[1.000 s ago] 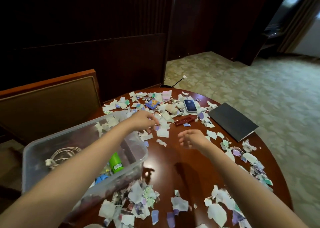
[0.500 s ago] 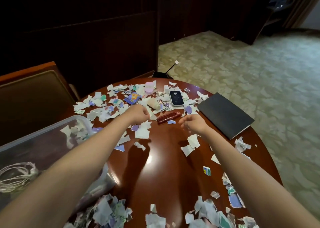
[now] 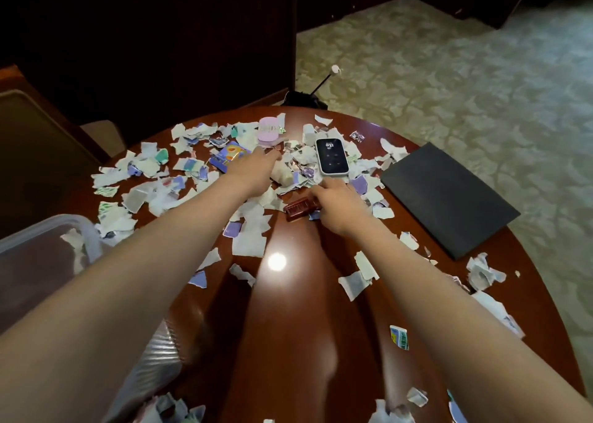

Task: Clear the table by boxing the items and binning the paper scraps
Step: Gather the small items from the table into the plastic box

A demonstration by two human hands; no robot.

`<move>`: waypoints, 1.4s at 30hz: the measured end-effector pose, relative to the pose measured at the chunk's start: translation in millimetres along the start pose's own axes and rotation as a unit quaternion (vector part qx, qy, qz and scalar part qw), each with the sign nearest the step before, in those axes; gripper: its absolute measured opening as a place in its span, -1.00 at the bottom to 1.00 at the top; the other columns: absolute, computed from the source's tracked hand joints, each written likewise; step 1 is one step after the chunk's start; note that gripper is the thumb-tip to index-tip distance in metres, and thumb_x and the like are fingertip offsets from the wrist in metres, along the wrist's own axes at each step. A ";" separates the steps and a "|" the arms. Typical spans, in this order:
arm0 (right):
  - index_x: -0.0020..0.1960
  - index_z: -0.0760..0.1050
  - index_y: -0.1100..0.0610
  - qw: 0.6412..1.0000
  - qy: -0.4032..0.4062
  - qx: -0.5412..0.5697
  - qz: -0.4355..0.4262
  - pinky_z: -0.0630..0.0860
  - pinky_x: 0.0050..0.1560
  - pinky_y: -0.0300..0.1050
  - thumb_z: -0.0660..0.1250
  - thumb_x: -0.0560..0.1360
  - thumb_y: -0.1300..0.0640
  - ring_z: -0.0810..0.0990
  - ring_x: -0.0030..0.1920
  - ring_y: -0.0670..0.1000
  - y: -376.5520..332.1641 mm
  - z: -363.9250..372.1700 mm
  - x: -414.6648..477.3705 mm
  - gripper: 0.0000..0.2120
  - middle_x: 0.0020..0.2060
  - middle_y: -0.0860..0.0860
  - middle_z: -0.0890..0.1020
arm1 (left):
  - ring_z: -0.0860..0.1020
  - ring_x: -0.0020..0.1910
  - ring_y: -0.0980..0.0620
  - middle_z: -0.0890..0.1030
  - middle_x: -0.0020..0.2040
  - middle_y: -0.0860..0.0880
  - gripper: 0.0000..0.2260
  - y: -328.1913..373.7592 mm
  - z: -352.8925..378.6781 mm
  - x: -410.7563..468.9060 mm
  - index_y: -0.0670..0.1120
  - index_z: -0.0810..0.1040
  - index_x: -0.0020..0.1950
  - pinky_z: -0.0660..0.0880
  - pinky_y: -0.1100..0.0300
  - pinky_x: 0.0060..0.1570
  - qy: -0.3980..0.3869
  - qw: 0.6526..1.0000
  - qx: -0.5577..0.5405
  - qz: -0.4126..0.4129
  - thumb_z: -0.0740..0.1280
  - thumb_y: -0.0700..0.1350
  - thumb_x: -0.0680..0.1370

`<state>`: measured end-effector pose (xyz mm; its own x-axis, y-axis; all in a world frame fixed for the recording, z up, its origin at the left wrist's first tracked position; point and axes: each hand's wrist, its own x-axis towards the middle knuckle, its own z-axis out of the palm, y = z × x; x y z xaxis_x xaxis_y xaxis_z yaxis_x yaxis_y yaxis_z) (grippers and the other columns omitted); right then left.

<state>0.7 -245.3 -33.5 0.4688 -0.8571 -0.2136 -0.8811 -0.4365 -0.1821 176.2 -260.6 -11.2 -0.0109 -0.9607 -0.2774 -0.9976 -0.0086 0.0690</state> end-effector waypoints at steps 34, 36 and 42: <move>0.16 0.27 0.18 0.961 0.045 0.255 0.093 0.35 -0.19 -0.11 0.16 0.56 0.02 0.48 -0.14 0.11 -18.4 -17.3 -41.7 -0.72 -0.03 0.11 0.54 | 0.40 0.29 -0.15 0.48 0.27 -0.14 -0.56 1.3 -28.5 -33.0 -0.06 0.28 0.36 0.21 -0.07 0.27 0.030 0.997 0.017 -0.070 0.14 0.14 0.57; 0.16 0.28 0.17 0.955 0.049 0.278 0.096 0.37 -0.18 -0.11 0.16 0.56 0.00 0.48 -0.16 0.10 -25.7 -24.2 -45.9 -0.71 -0.09 0.07 0.52 | 0.44 0.25 -0.13 0.51 0.24 -0.14 -0.56 -1.9 -36.6 -46.5 -0.11 0.28 0.34 0.25 -0.02 0.24 0.030 0.995 -0.009 -0.096 0.12 0.14 0.58; 0.07 0.29 0.10 0.935 0.027 0.348 0.063 0.43 -0.15 -0.08 0.24 0.53 0.00 0.51 -0.18 0.07 -55.1 -44.9 -61.1 -0.77 -0.12 0.05 0.55 | 0.49 0.18 -0.20 0.47 0.27 -0.22 -0.48 -21.2 -63.9 -100.1 -0.21 0.22 0.42 0.45 0.05 0.11 0.067 0.973 -0.171 -0.140 0.13 0.11 0.59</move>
<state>17.8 -181.1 32.6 0.3428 -0.9107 -0.2303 -0.6666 -0.0630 -0.7428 202.9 -182.0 76.3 0.2897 -0.9348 -0.2055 -0.8787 -0.3449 0.3300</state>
